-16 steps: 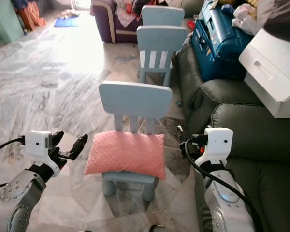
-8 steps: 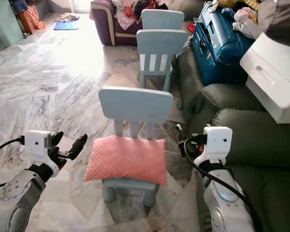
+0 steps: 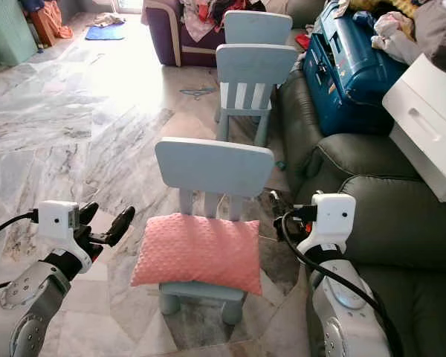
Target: Move the pillow to the sofa
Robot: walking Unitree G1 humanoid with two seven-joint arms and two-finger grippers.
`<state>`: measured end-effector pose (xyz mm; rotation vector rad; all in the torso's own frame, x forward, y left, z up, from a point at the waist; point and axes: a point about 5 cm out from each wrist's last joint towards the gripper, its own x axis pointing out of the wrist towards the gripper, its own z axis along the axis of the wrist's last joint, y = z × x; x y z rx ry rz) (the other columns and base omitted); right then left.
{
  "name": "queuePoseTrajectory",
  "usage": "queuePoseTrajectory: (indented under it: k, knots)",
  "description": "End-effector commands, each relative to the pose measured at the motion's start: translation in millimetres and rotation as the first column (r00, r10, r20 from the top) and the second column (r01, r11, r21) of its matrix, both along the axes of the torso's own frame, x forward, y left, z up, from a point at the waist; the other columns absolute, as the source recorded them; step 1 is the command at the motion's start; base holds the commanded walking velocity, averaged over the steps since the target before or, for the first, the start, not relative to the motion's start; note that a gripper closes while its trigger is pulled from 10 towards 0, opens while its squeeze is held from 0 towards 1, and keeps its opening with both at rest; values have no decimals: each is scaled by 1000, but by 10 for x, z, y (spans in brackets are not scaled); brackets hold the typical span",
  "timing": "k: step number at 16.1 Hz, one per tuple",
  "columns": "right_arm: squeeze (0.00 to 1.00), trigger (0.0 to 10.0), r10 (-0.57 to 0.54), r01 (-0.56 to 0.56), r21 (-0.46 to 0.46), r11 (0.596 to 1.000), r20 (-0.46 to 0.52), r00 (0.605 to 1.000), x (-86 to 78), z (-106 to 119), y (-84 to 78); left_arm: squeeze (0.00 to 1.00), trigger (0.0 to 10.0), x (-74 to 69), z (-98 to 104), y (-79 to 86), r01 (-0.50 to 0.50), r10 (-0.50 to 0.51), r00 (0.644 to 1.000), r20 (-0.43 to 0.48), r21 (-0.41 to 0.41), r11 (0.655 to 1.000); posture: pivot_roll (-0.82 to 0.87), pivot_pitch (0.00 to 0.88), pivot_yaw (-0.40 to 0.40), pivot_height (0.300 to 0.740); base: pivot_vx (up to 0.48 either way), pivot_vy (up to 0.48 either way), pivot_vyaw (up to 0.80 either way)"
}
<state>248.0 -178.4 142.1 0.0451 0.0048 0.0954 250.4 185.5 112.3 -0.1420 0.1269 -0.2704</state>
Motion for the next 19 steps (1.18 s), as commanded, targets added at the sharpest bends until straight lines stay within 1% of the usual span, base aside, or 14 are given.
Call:
queuePoseTrajectory:
  k: [1, 19]
  knots:
    - [0, 10000, 0, 0, 1, 1000, 16, 1000, -1, 50, 11, 0, 10000, -13, 10, -17, 15, -15, 1000, -1, 4, 1000, -135, 140, -12, 740, 307, 0, 0]
    - [0, 10000, 8, -8, 5, 1000, 15, 1000, 0, 52, 44, 0, 10000, -4, 18, -36, 21, -21, 1000, 0, -5, 1000, -135, 144, -9, 740, 355, 0, 0]
